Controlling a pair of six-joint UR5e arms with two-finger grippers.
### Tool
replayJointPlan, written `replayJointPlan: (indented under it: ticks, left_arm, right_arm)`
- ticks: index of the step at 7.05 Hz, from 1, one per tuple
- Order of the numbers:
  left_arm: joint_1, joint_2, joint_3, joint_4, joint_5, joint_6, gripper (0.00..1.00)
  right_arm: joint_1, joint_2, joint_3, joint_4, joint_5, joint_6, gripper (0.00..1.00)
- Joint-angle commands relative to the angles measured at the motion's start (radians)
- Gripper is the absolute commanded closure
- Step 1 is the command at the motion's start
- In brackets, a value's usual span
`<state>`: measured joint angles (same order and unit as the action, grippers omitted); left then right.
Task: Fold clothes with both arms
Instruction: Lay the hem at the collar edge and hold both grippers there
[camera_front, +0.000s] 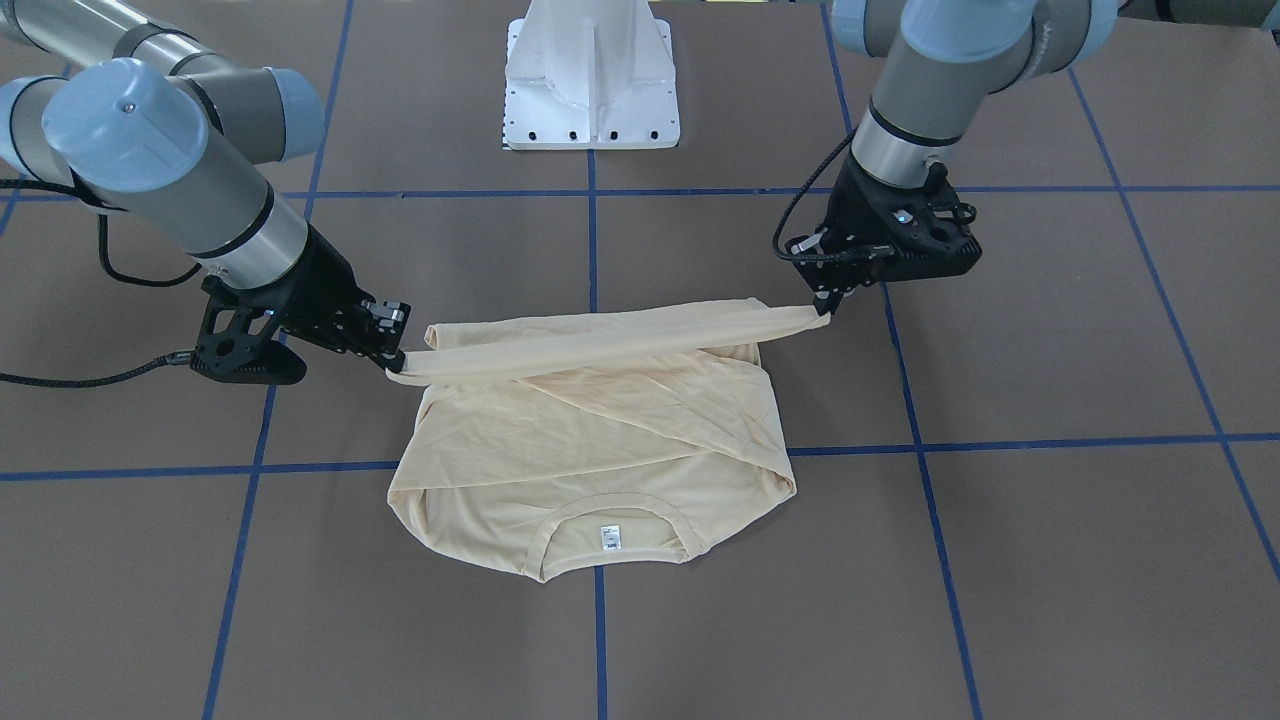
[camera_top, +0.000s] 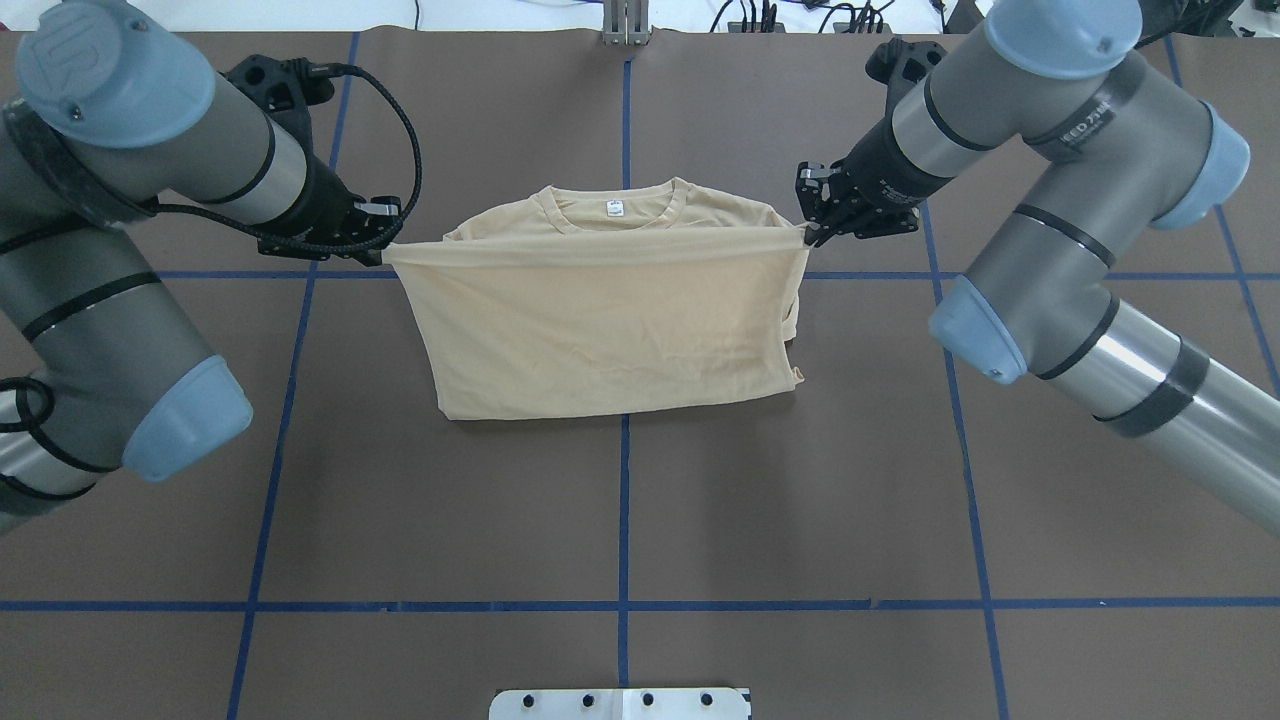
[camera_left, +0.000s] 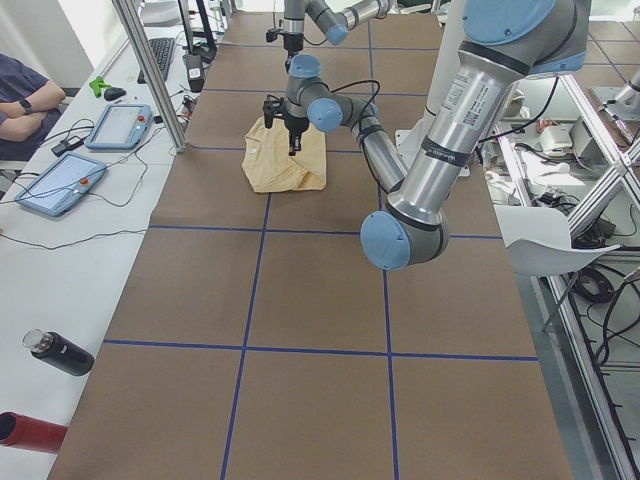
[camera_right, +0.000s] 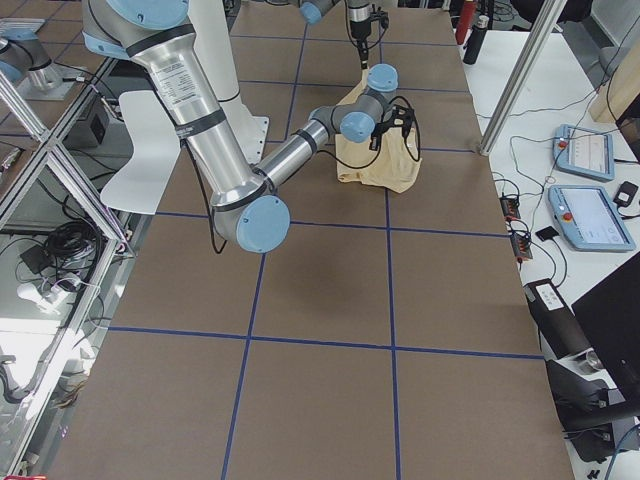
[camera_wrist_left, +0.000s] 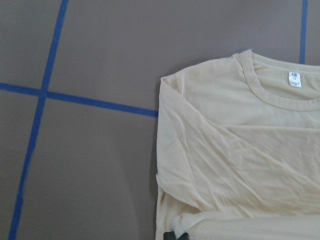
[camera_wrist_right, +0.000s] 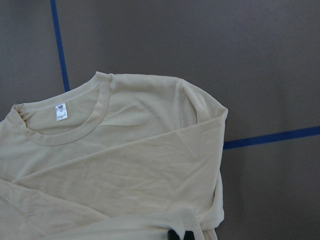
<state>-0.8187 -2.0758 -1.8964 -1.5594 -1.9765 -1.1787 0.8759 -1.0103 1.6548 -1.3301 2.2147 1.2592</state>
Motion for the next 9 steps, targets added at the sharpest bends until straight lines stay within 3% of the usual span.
replayJointPlan:
  ticks: [1, 3, 6, 7, 9]
  left_arm:
    - [-0.034, -0.044, 0.165, -0.127, -0.001, 0.024, 1.00]
    - [-0.028, -0.053, 0.297, -0.276, 0.001, 0.010, 1.00]
    - [-0.004, -0.058, 0.345, -0.330, 0.004, -0.028, 1.00]
    - [0.003, -0.087, 0.377, -0.338, 0.005, -0.038, 1.00]
    - [0.031, -0.106, 0.472, -0.469, 0.011, -0.109, 1.00]
  right_arm:
    - [0.012, 0.110, -0.165, 0.026, -0.007, -0.006, 1.00]
    - [0.017, 0.130, -0.269, 0.139, -0.035, -0.004, 1.00]
    - [0.021, 0.200, -0.429, 0.210, -0.090, -0.004, 1.00]
    - [0.020, 0.202, -0.463, 0.245, -0.090, -0.003, 1.00]
    - [0.012, 0.205, -0.480, 0.249, -0.090, -0.004, 1.00]
